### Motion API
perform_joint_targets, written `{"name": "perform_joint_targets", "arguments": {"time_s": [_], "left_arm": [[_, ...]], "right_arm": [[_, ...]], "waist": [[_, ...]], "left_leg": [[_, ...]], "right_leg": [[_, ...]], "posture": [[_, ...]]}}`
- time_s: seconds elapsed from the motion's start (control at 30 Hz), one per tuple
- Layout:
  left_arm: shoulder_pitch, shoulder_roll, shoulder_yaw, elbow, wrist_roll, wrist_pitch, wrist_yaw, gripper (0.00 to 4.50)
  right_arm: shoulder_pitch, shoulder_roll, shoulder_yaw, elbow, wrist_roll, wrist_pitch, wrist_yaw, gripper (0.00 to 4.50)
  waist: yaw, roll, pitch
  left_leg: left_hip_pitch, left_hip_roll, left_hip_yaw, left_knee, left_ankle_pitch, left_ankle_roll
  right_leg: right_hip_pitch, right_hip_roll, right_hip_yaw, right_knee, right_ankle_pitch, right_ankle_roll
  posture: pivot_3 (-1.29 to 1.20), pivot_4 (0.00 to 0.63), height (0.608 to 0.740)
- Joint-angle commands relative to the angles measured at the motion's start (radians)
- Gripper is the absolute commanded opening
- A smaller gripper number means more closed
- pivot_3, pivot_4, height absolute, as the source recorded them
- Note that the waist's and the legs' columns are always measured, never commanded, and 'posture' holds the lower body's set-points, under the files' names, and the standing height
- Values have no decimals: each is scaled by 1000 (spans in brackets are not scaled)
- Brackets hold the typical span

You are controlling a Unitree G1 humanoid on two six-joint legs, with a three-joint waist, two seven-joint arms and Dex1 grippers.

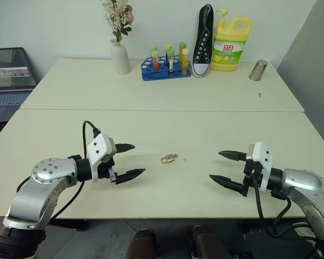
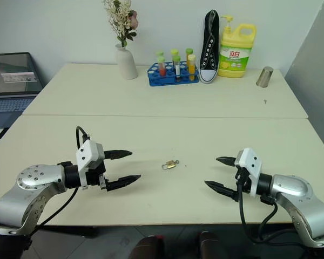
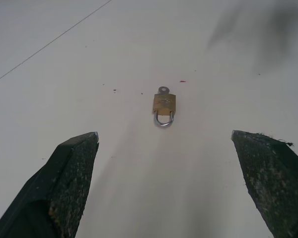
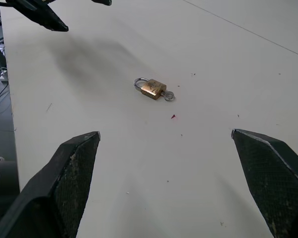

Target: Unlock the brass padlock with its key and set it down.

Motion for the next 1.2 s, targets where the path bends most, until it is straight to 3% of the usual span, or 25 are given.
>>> {"name": "perform_joint_targets", "arguments": {"time_s": [0.03, 0.2, 0.4, 0.8, 1.1, 1.2], "left_arm": [[-26, -8, -30, -5, 37, -24, 13, 4500], [-65, -54, -70, 0, 54, -21, 33, 4500], [-142, -112, -201, 69, 153, -43, 40, 4500], [-292, -267, -362, 329, 323, -129, 73, 4500], [-342, -313, -394, 405, 346, -122, 35, 4500], [-351, -311, -412, 422, 367, -101, 25, 3869]], "right_arm": [[-15, -27, -14, -61, 46, 47, 7, 4445], [-21, -34, -27, -99, 89, 119, -21, 4445], [-8, -46, -29, -137, 91, 157, -51, 4445], [25, -41, -33, -193, 100, 183, -112, 4445], [41, -42, -41, -222, 116, 194, -142, 4445], [52, -41, -50, -233, 123, 199, -151, 4500]], "waist": [[0, 0, 0], [0, 0, 0], [0, 0, 0], [2, -1, 0], [2, -1, -1], [2, -1, -1]], "left_leg": [[0, 0, 0, 0, 0, 0], [0, 0, 0, 0, 0, 0], [0, -1, 0, 0, 0, 0], [-1, -1, 0, 1, 0, 0], [-1, -1, -1, 1, 0, 0], [-1, -1, -1, 1, 0, 0]], "right_leg": [[0, 0, 0, 0, 0, 0], [0, 0, 0, 0, 0, 0], [0, 2, 0, 0, 0, 0], [0, 4, 0, 0, 0, 0], [1, 4, 0, 1, 0, 0], [1, 4, 0, 0, 0, 0]], "posture": [[0, 150, 740], [0, 150, 740], [0, 150, 740], [0, 150, 740], [0, 150, 740], [0, 150, 740]]}}
